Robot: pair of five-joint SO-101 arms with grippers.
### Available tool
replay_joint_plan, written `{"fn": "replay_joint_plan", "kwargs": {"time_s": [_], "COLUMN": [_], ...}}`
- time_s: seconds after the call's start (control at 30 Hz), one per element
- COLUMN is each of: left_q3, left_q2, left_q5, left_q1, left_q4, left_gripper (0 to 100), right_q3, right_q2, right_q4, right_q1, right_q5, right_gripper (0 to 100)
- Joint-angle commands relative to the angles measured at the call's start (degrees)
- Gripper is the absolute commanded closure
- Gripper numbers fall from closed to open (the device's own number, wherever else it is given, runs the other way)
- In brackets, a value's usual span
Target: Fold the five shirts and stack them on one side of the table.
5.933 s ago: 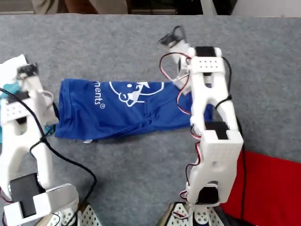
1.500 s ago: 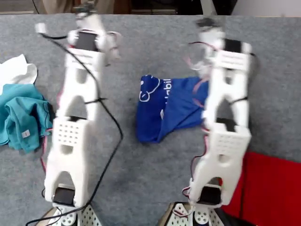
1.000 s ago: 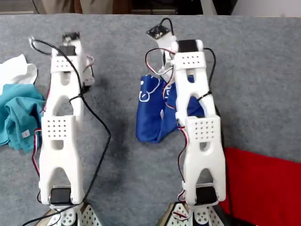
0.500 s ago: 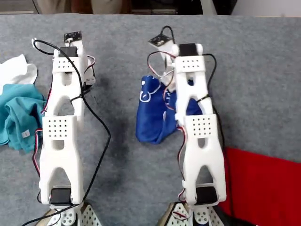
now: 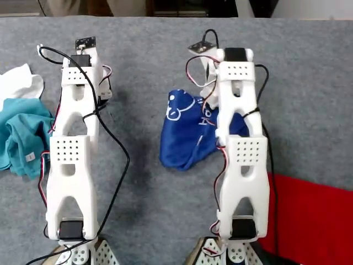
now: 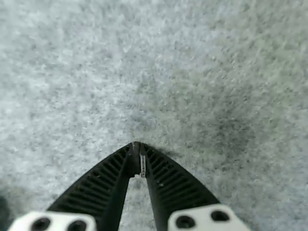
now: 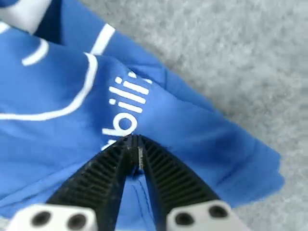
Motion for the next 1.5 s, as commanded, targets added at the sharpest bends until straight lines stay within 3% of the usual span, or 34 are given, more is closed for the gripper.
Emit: {"fn": "replay_joint_plan", "kwargs": {"time_s": [0.0, 0.33, 0.63, 1.03, 1.13, 1.33, 1.47], "left_q3": [-1.93, -1.93, -1.93, -1.93, -1.93, -1.93, -2.02], "left_q2": [-0.92, -0.92, -0.92, -0.92, -0.92, -0.92, -0.92], "left_q5": [-0.18, -0.18, -0.18, -0.18, -0.18, -0.18, -0.18], "left_q1": [-0.26, -0.18, -0.18, -0.18, -0.18, -0.18, -0.35], "left_q4": [-0.53, -0.53, -0.53, -0.53, -0.53, -0.53, -0.53], "left_gripper": [98, 98, 98, 98, 98, 98, 98], "right_q3": [1.01, 8.84, 27.30, 53.32, 53.23, 52.53, 52.35], "right_q2": [-7.08, -13.76, -22.11, -40.13, -42.95, -41.54, -36.70], "right_q4": [1.41, 1.41, 1.14, -8.26, -8.97, -15.21, -21.10], "right_q1": [2.07, 2.51, 4.44, 19.65, 16.13, -0.66, -7.96], "right_q5": [0.62, 3.43, 9.49, 19.52, 19.52, 14.59, 12.04], "right_gripper": [99.4, 99.4, 99.4, 99.4, 99.4, 99.3, 99.3]}}
